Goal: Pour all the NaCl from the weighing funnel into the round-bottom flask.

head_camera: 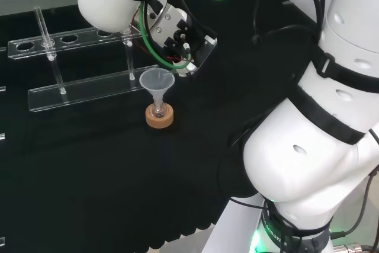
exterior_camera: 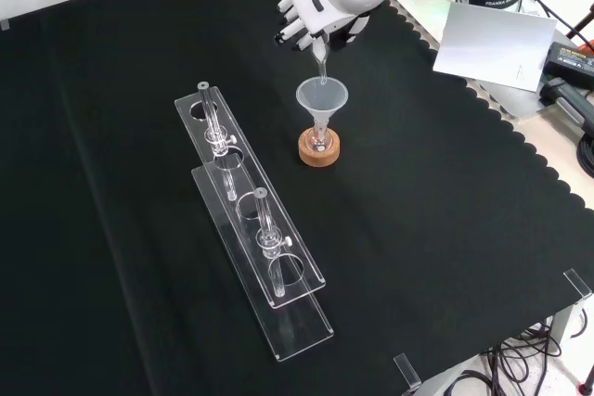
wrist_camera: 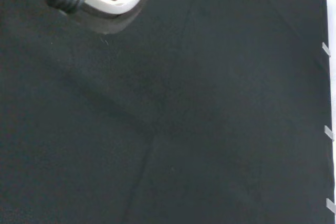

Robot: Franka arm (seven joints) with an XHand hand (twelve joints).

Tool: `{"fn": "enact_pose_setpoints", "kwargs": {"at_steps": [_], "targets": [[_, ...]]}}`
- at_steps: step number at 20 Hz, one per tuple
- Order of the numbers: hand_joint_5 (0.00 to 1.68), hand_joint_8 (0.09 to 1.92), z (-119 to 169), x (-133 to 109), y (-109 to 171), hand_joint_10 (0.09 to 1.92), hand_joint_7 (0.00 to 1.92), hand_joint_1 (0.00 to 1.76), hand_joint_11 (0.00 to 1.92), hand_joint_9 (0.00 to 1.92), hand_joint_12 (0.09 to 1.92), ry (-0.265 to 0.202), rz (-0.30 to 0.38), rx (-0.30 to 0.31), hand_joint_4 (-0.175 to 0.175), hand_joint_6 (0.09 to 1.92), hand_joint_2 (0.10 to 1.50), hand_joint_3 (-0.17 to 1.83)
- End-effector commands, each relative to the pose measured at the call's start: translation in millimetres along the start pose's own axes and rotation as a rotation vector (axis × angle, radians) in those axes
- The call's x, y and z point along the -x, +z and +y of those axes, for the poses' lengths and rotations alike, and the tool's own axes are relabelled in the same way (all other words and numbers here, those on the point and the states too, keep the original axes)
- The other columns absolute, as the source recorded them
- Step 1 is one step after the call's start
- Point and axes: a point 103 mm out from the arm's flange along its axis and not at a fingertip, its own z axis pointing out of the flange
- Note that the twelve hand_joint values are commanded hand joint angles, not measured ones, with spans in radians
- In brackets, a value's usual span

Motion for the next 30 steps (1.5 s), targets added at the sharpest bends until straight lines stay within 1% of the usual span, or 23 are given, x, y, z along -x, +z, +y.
{"fn": "enact_pose_setpoints", "kwargs": {"at_steps": [1, 7, 15, 30], "targets": [[1.33, 0.71, 0.2, -1.1, -3.6, 0.3, 0.52, 1.12, 0.97, 1.06, 0.97, 0.001, -0.03, 0.005, 0.175, 0.5, 0.74, 0.46], [1.33, 0.71, 1.7, -1.3, -3.9, 0.3, 0.52, 1.12, 0.97, 1.06, 0.97, -0.004, -0.05, 0.013, 0.175, 0.5, 0.74, 0.46], [1.33, 0.71, 2.4, -5.1, -6.2, 0.29, 0.52, 1.12, 0.97, 1.06, 0.96, -0.001, -0.087, 0.002, 0.175, 0.5, 0.74, 0.46], [1.33, 0.71, 0.8, -1.2, -7.5, 0.29, 0.52, 1.12, 0.97, 1.06, 0.96, 0.0, -0.063, 0.03, 0.175, 0.5, 0.74, 0.46]]}}
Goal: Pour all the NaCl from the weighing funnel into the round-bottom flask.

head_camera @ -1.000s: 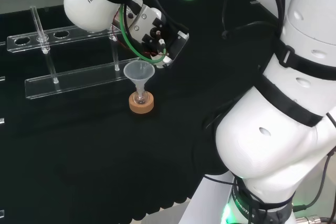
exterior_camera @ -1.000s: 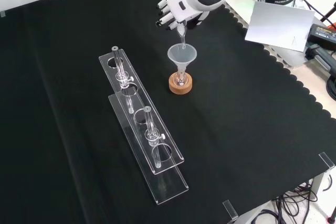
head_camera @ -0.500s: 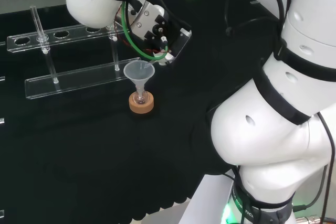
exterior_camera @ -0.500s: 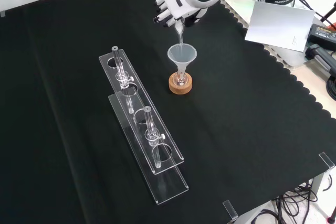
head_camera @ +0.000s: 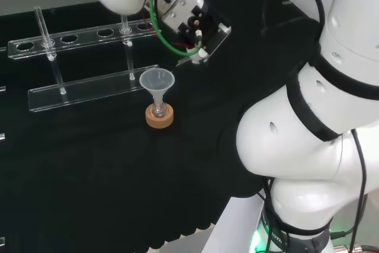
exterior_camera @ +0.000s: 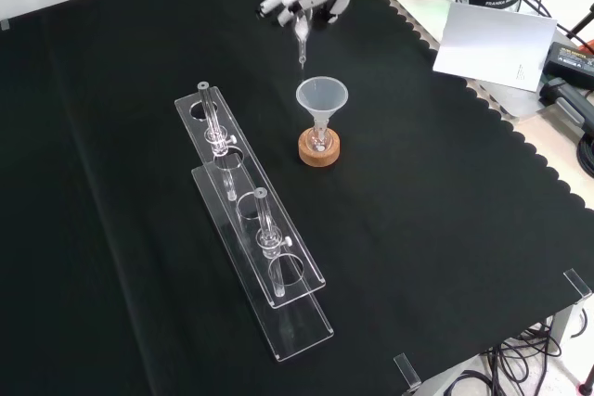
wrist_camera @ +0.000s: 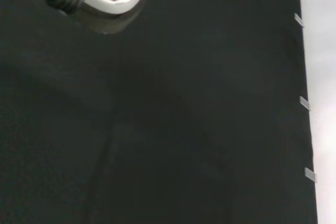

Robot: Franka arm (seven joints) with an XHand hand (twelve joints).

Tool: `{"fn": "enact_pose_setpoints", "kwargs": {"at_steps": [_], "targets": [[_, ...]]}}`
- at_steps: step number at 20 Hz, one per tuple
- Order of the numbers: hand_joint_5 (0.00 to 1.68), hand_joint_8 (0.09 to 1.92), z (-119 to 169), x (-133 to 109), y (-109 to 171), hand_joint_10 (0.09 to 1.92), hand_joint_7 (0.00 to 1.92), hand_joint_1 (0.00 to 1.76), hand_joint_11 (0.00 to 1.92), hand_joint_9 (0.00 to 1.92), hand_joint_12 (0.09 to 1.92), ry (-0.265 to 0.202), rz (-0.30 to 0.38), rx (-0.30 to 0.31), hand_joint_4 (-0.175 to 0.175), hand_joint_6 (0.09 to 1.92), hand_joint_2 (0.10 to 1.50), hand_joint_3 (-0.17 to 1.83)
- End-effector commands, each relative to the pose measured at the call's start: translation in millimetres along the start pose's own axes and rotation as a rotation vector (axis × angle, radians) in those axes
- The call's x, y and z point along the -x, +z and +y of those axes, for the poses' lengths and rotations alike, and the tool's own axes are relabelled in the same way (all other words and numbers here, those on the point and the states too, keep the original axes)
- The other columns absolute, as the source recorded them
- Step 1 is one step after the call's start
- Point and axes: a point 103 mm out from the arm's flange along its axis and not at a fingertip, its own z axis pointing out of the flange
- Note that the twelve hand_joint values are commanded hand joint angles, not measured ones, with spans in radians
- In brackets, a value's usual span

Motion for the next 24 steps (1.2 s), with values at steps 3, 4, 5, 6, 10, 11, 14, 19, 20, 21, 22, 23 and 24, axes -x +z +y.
{"fn": "enact_pose_setpoints", "kwargs": {"at_steps": [3, 4, 5, 6, 10, 11, 14, 19, 20, 21, 22, 23, 24], "targets": [[1.33, 0.71, -13, -51, -21, 0.29, 0.52, 1.12, 0.97, 1.06, 0.96, -0.095, -0.115, 0.098, 0.175, 0.5, 0.74, 0.46], [1.33, 0.71, -13, -51, -22, 0.29, 0.52, 1.12, 0.97, 1.06, 0.96, -0.094, -0.101, 0.104, 0.175, 0.5, 0.74, 0.46], [1.33, 0.71, -14, -50, -23, 0.29, 0.52, 1.12, 0.97, 1.06, 0.96, -0.093, -0.063, 0.113, 0.175, 0.5, 0.74, 0.46], [1.33, 0.71, -15, -49, -24, 0.29, 0.52, 1.12, 0.97, 1.06, 0.96, -0.092, -0.019, 0.118, 0.175, 0.5, 0.74, 0.46], [1.33, 0.71, -16, -42, -22, 0.28, 0.52, 1.12, 0.97, 1.06, 0.96, -0.082, 0.176, 0.134, 0.175, 0.5, 0.74, 0.46], [1.33, 0.71, -15, -40, -22, 0.28, 0.52, 1.12, 0.97, 1.06, 0.96, -0.079, 0.205, 0.14, 0.175, 0.5, 0.74, 0.46], [1.33, 0.71, -14, -34, -20, 0.28, 0.51, 1.12, 0.97, 1.06, 0.96, -0.073, 0.252, 0.149, 0.175, 0.5, 0.74, 0.46], [1.33, 0.71, -13, -30, -17, 0.28, 0.51, 1.12, 0.97, 1.06, 0.96, -0.069, 0.261, 0.144, 0.175, 0.5, 0.74, 0.46], [1.33, 0.71, -12, -30, -17, 0.28, 0.51, 1.12, 0.97, 1.06, 0.96, -0.07, 0.258, 0.142, 0.175, 0.5, 0.74, 0.46], [1.33, 0.71, -12, -31, -17, 0.28, 0.51, 1.12, 0.97, 1.07, 0.96, -0.071, 0.256, 0.14, 0.175, 0.5, 0.74, 0.46], [1.33, 0.71, -12, -31, -17, 0.28, 0.51, 1.12, 0.97, 1.07, 0.96, -0.072, 0.256, 0.139, 0.175, 0.5, 0.74, 0.46], [1.33, 0.71, -12, -32, -17, 0.28, 0.51, 1.12, 0.97, 1.07, 0.96, -0.074, 0.254, 0.139, 0.175, 0.5, 0.74, 0.46], [1.33, 0.71, -12, -32, -17, 0.28, 0.51, 1.12, 0.97, 1.07, 0.96, -0.075, 0.251, 0.137, 0.175, 0.5, 0.74, 0.46]]}}
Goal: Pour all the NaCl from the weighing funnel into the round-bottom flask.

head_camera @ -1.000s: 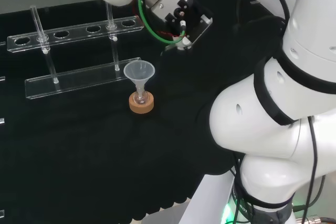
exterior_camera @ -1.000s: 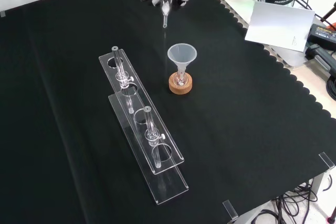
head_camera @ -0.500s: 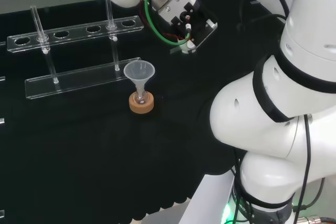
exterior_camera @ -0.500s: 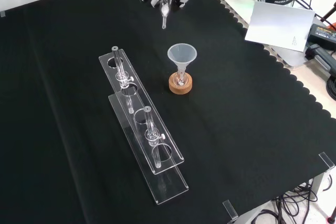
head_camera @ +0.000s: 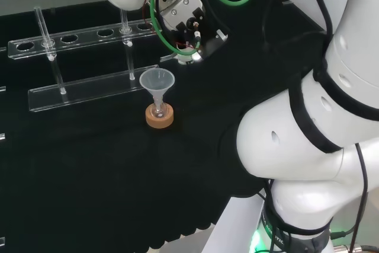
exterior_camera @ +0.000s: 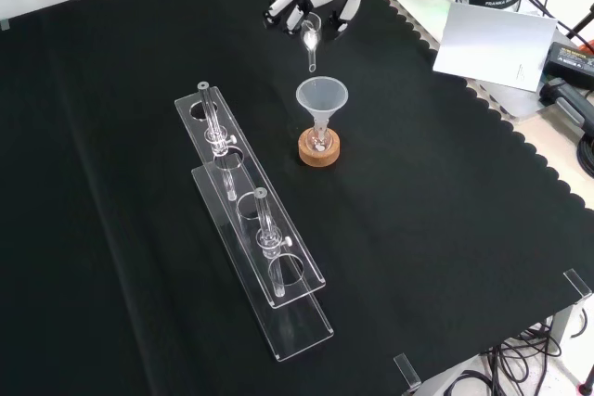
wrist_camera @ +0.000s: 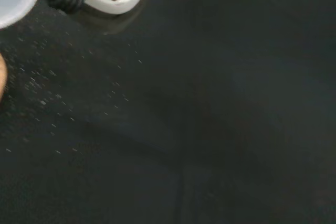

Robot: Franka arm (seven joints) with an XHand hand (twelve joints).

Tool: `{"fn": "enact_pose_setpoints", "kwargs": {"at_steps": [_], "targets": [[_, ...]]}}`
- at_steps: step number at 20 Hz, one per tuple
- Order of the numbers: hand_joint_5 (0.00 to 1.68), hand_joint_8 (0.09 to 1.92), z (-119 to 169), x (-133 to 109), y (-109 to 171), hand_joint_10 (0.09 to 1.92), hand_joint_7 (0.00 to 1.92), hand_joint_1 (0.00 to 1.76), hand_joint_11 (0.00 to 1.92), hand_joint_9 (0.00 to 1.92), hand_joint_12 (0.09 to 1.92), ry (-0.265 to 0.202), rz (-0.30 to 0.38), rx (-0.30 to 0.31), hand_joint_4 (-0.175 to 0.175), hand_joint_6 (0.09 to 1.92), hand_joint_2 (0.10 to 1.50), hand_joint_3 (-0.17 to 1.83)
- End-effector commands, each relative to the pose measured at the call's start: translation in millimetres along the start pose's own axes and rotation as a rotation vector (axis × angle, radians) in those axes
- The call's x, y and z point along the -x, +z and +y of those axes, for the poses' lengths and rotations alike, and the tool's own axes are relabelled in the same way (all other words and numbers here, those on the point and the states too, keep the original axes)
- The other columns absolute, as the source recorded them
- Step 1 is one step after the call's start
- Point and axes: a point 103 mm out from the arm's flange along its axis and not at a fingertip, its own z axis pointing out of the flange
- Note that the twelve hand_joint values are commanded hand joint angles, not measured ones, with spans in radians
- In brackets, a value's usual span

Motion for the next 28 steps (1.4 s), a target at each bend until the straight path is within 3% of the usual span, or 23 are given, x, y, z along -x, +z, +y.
{"fn": "enact_pose_setpoints", "kwargs": {"at_steps": [1, 13, 28], "targets": [[1.33, 0.71, -2, -8, -2, 0.28, 0.51, 1.12, 0.97, 1.07, 0.96, -0.025, 0.043, 0.021, 0.175, 0.5, 0.74, 0.46], [1.33, 0.71, -1, -9, 5, 0.28, 0.51, 1.12, 0.97, 1.07, 0.96, -0.034, 0.006, -0.005, 0.175, 0.5, 0.74, 0.46], [1.33, 0.71, -2, -27, 2, 0.27, 0.5, 1.12, 0.97, 1.07, 0.96, -0.077, -0.207, -0.003, 0.175, 0.5, 0.74, 0.46]]}}
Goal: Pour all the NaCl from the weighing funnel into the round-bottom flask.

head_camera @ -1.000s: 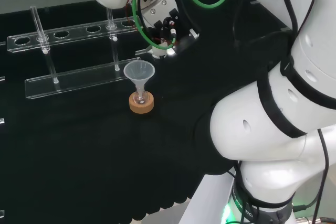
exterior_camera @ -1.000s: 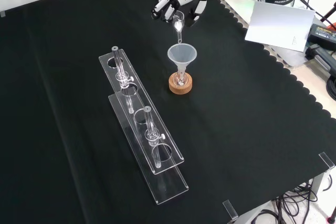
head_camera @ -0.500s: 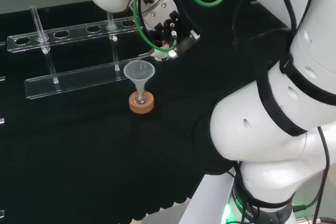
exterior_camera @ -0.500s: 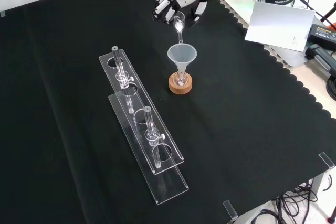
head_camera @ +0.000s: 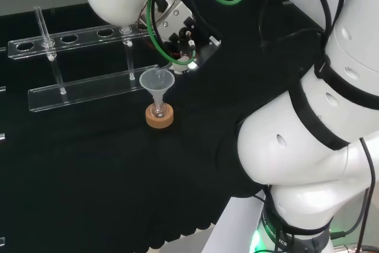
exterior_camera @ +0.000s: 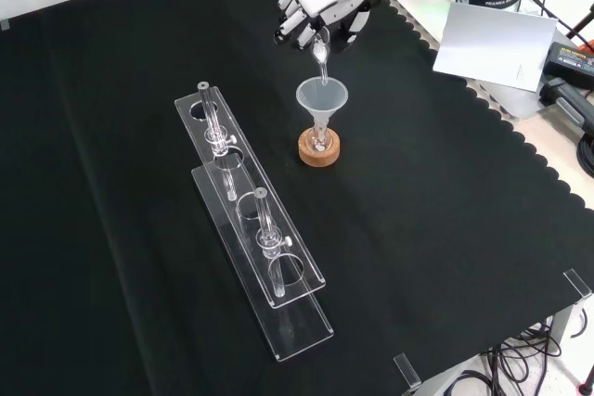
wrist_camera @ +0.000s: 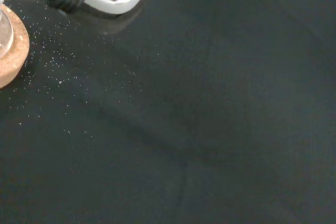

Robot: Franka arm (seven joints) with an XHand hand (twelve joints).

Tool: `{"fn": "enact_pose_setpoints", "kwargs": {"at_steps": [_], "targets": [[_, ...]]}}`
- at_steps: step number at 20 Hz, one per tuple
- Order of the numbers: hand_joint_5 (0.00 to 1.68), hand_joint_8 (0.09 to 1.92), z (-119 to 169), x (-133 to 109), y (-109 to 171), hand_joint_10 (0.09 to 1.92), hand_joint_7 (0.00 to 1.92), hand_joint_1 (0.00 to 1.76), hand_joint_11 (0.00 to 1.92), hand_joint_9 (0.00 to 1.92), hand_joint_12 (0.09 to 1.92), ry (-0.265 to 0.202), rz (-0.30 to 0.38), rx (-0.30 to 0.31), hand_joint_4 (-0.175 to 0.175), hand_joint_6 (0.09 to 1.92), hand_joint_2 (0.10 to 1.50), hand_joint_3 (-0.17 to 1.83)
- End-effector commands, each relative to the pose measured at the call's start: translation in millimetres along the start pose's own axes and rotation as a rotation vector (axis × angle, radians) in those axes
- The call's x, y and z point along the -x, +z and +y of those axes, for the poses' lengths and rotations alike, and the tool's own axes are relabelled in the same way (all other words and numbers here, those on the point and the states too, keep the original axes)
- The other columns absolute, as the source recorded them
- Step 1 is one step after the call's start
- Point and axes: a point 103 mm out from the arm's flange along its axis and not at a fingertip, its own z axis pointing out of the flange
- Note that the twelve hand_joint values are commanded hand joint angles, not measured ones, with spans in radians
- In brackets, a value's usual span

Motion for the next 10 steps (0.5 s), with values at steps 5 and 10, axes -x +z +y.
{"fn": "enact_pose_setpoints", "kwargs": {"at_steps": [5, 10], "targets": [[1.33, 0.71, 2.2, -7.6, -5.2, 0.27, 0.5, 1.12, 0.97, 1.07, 0.96, -0.005, -0.134, -0.018, 0.175, 0.5, 0.74, 0.46], [1.33, 0.71, 4.2, -7.6, -6.0, 0.27, 0.5, 1.12, 0.97, 1.07, 0.96, -0.003, -0.175, -0.029, 0.175, 0.5, 0.74, 0.46]]}}
